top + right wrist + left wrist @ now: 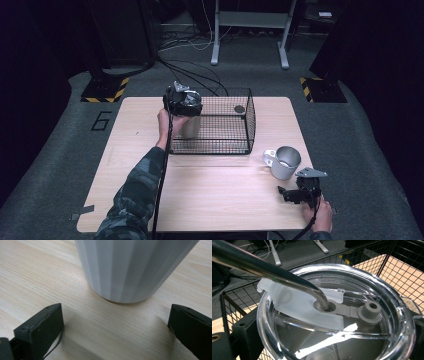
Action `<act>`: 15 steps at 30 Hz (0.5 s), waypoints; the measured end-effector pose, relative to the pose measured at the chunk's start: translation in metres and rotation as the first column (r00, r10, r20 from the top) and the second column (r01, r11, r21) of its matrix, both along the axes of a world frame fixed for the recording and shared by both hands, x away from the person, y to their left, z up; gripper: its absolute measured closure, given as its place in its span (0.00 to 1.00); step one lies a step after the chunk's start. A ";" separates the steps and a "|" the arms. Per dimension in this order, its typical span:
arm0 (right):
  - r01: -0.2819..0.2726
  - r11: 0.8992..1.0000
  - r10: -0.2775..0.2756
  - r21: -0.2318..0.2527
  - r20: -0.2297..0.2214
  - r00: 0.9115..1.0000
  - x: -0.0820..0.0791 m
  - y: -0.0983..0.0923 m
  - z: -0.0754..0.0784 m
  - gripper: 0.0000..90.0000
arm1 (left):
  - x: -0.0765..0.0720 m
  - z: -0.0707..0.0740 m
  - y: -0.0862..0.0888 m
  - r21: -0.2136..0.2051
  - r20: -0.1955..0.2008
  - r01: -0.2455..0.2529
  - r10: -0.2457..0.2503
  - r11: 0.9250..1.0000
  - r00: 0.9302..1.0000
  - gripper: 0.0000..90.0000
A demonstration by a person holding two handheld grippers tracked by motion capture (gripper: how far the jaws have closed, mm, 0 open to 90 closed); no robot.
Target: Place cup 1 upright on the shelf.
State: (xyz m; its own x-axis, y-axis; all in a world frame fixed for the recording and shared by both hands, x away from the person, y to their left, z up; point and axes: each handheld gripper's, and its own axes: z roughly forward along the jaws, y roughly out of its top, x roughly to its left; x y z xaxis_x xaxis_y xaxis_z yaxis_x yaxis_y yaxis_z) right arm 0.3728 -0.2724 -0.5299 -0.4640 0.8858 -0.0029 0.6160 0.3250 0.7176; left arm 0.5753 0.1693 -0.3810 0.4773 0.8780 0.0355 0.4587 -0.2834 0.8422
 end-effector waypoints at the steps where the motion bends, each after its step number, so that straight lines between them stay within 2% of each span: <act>1: 0.000 1.000 0.000 0.000 0.000 1.000 0.000 0.000 0.000 0.00 | 0.000 0.000 0.000 0.000 0.000 0.000 0.000 1.000 1.000 0.04; 7: 0.000 1.000 0.000 0.000 0.000 1.000 0.000 0.000 0.000 0.00 | 0.003 -0.006 -0.001 0.005 -0.024 -0.008 0.008 1.000 1.000 0.04; 11: 0.000 1.000 0.000 0.000 0.000 1.000 0.000 0.000 0.000 0.00 | 0.005 -0.009 -0.001 -0.017 -0.036 -0.012 0.011 1.000 0.999 0.04; 15: 0.000 1.000 0.000 0.000 0.001 1.000 0.000 0.000 0.000 0.00 | 0.006 -0.011 -0.002 -0.016 -0.045 -0.009 0.009 1.000 0.999 0.04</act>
